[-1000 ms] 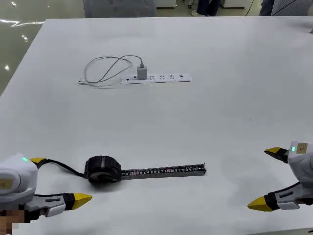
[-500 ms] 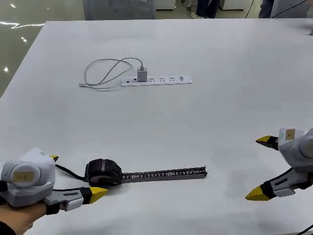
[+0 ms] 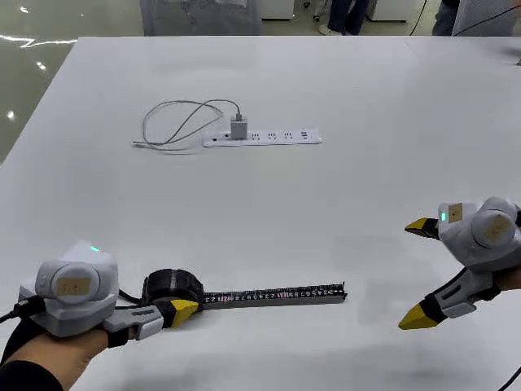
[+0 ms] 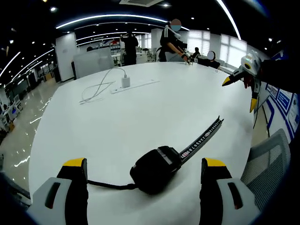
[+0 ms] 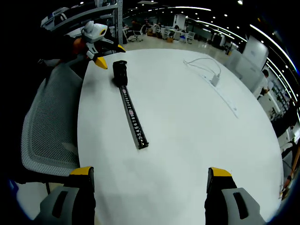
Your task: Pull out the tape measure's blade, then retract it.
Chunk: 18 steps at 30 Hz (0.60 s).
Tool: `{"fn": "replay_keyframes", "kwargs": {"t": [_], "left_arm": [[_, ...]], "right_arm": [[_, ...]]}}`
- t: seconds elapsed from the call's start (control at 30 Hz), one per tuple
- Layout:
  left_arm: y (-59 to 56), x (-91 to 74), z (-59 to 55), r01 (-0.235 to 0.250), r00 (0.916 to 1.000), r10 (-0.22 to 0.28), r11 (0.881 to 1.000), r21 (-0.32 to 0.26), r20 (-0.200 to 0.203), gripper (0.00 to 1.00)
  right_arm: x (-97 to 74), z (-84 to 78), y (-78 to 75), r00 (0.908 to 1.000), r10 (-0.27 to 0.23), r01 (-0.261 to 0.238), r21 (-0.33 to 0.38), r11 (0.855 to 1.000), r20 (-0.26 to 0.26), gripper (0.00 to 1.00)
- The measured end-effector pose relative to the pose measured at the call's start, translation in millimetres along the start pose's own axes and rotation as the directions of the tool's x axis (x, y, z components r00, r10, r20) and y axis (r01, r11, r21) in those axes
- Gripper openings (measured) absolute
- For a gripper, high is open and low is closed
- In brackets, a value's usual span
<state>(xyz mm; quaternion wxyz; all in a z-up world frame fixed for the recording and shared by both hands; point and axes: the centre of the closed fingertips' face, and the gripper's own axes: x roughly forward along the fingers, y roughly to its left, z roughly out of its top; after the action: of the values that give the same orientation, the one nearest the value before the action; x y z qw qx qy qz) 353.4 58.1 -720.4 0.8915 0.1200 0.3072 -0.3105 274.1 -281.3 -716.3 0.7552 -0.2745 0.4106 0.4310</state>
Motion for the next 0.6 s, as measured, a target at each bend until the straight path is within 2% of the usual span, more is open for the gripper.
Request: {"fn": "replay_keyframes", "kwargs": {"t": [0.1, 0.23, 0.4, 0.47, 0.6], "left_arm": [[0.3, 2.0, 0.6, -0.016, 0.9999, 0.016, 1.000, -0.021, -0.002, 0.99], [-1.6, 5.2, 2.7, -0.021, 0.9996, 0.022, 0.998, -0.051, 0.017, 0.99], [-5.6, 14.0, -0.6, -0.032, 0.9993, 0.034, 0.995, -0.095, 0.017, 0.99], [-3.5, 16.8, -1.1, -0.069, 0.9972, 0.071, 0.993, -0.092, 0.023, 0.99], [-11.6, 20.4, -1.2, -0.074, 0.9965, 0.078, 0.993, -0.095, 0.032, 0.99]], "right_arm": [[3.6, 5.2, 3.0, 0.9998, 0.015, -0.016, -0.018, 1.000, -0.011, 0.99], [9.2, 9.1, 6.8, 0.9983, 0.046, -0.047, -0.036, 0.998, -0.035, 0.99], [17.0, 15.7, 6.0, 0.9975, 0.059, -0.061, -0.055, 0.997, -0.038, 0.99], [21.0, 16.6, 6.8, 0.9964, 0.070, -0.073, -0.068, 0.995, -0.047, 0.99], [28.6, 18.3, 4.0, 0.9950, 0.080, -0.085, -0.093, 0.992, -0.060, 0.99]]}}
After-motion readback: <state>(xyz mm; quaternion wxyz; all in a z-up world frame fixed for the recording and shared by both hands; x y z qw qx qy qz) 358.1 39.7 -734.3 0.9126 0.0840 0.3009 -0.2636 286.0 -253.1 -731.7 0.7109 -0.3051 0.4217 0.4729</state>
